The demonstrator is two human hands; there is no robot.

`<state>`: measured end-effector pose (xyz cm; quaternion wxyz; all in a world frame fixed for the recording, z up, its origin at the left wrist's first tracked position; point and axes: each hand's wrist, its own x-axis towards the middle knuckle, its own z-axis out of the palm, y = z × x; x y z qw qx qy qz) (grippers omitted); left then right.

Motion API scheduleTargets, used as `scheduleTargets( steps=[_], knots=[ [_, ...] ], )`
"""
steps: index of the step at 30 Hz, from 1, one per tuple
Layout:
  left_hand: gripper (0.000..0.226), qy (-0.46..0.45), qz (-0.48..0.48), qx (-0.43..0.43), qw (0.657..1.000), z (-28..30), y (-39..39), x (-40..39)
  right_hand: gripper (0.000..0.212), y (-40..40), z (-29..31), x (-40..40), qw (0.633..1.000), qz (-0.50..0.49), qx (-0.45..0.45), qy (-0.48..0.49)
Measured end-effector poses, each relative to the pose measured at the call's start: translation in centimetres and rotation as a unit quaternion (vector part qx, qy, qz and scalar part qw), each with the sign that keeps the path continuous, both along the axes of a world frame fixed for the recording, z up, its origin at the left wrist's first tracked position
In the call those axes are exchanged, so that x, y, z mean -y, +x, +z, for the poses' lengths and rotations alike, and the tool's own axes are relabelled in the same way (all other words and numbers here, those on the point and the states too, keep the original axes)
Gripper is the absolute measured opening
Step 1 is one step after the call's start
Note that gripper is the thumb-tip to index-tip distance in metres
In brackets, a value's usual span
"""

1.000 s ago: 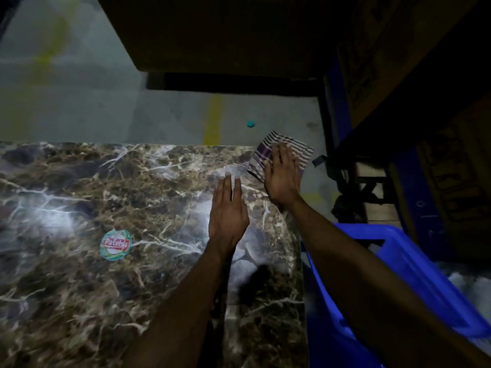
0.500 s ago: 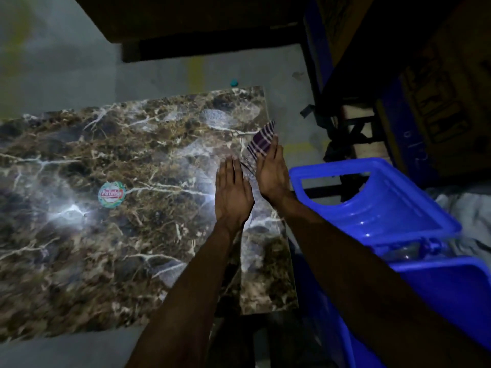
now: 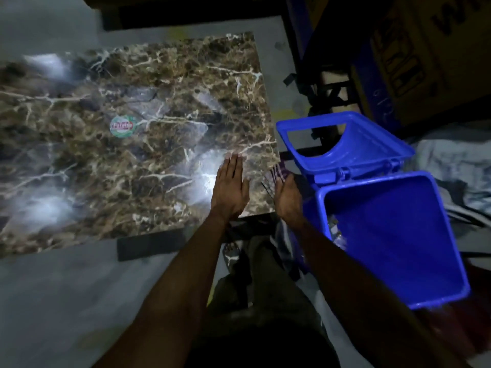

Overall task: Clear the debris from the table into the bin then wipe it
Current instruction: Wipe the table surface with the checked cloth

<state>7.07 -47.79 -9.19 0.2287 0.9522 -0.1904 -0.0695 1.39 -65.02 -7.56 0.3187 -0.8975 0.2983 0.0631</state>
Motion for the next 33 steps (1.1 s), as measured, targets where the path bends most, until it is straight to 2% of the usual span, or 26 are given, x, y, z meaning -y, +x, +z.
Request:
scheduleTargets(
  steps=[5, 11, 14, 17, 21, 23, 25, 30, 33],
  knots=[
    [0.063, -0.005, -0.013, -0.021, 1.0, 0.3, -5.2, -2.5, 0.047, -4.4, 2.2, 0.1, 0.998, 0.014, -0.055, 0.032],
    [0.061, 0.015, -0.016, -0.017, 1.0, 0.8, -9.4, -4.4, 0.046, 2.4, 0.9, -0.2, 0.999, 0.013, -0.026, 0.015],
    [0.059, 0.022, -0.005, -0.038, 0.999, 1.0, -9.6, -5.5, 0.064, 1.3, -0.6, -0.8, 0.998, 0.048, -0.009, -0.036],
    [0.057, 0.017, 0.066, -0.049, 0.996, 1.2, -10.4, -6.3, 0.072, -3.3, -1.5, -0.7, 0.985, 0.126, 0.031, -0.111],
    [0.058, 0.047, 0.173, -0.046, 0.983, 0.7, -12.9, -8.3, 0.066, -7.3, -2.1, 1.1, 0.936, 0.303, 0.055, -0.17],
    [0.056, 0.055, 0.255, -0.063, 0.963, 0.6, -13.9, -9.1, 0.065, -7.0, -1.8, 2.0, 0.91, 0.36, 0.054, -0.199],
    [0.056, 0.067, 0.289, -0.065, 0.953, 0.8, -13.9, -9.9, 0.064, -6.0, -1.5, 2.3, 0.882, 0.412, 0.057, -0.223],
    [0.07, 0.101, 0.246, -0.076, 0.961, 1.7, -11.9, -13.3, 0.067, -1.6, -1.4, -0.8, 0.755, 0.604, 0.112, -0.229],
    [0.067, 0.138, 0.199, -0.057, 0.968, 1.9, -11.8, -15.0, 0.067, 0.0, -1.3, -6.1, 0.721, 0.646, 0.129, -0.214]
  ],
)
